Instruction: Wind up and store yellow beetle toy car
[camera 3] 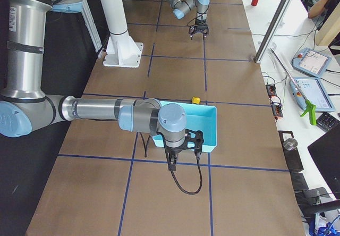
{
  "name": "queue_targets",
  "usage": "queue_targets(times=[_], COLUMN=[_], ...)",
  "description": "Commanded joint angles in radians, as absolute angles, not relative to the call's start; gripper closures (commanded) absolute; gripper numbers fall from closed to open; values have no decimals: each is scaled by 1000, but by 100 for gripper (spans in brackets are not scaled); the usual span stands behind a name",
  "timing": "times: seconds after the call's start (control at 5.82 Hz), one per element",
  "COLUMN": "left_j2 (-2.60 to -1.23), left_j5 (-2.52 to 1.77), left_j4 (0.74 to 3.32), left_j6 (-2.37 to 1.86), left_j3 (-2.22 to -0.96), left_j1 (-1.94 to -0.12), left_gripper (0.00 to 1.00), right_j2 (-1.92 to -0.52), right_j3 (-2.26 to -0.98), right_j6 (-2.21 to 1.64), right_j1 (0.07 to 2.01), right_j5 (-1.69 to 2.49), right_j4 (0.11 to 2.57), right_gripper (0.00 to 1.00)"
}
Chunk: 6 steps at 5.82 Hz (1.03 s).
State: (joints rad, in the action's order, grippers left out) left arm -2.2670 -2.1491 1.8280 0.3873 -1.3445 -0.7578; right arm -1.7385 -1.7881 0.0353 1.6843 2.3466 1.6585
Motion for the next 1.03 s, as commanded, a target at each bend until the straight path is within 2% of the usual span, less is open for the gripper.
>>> queue_targets(times=[0.0, 0.34, 0.86], left_j2=[-2261, -2269, -2258], left_j5=[-2149, -2152, -2158], left_j4=[1556, 1356, 1345], left_j6=[387, 387, 376], left_j3=[-1391, -1390, -1381], left_j1=[-824, -923, -1001], left_gripper=[0, 0, 0], right_j2=[-1736, -1735, -1738], right_j3=[-1787, -1787, -1801], right_j6=[35, 37, 38], right_j1=[1684, 1684, 1684], right_j5=[2345, 2347, 2347], right_j4=[1658, 1660, 1661], right_gripper=[0, 0, 0])
